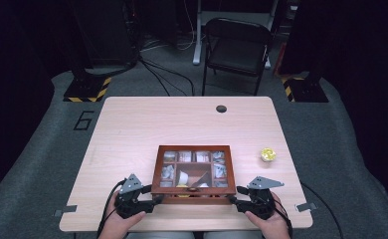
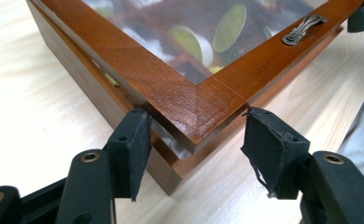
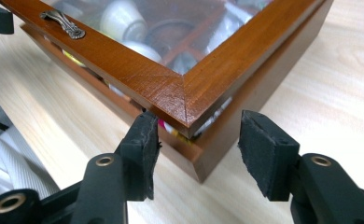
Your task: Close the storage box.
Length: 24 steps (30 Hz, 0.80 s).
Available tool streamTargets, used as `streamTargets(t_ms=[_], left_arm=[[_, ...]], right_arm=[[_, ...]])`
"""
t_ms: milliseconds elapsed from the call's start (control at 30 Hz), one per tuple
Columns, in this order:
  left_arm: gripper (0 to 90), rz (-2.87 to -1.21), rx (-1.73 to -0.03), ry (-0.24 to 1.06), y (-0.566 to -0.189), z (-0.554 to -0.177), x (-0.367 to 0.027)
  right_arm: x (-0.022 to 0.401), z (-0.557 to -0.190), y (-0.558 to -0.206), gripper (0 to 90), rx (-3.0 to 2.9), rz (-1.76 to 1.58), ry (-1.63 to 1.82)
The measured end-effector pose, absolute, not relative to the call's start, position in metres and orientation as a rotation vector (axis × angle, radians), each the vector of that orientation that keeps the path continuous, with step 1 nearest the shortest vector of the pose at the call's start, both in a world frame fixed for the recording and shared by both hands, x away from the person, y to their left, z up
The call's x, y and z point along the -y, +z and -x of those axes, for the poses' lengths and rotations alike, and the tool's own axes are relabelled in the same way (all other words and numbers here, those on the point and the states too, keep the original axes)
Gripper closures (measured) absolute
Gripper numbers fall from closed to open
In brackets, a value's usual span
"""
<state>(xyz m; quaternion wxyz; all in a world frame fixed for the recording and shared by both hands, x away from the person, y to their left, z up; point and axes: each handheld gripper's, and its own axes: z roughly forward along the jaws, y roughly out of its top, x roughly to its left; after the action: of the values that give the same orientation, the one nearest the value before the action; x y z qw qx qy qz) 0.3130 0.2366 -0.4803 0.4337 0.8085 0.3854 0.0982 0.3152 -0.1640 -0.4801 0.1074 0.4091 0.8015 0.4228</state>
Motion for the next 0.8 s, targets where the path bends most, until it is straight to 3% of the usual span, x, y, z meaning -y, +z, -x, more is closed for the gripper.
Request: streamTargets(t_ms=[800], left_arm=[[40.3,-1.987,-1.014,0.225,-0.4806,-0.3124,-0.2444]], right_arm=[[0.168,-0.311,-0.4826,44.3,-2.376,-1.217,1.215]])
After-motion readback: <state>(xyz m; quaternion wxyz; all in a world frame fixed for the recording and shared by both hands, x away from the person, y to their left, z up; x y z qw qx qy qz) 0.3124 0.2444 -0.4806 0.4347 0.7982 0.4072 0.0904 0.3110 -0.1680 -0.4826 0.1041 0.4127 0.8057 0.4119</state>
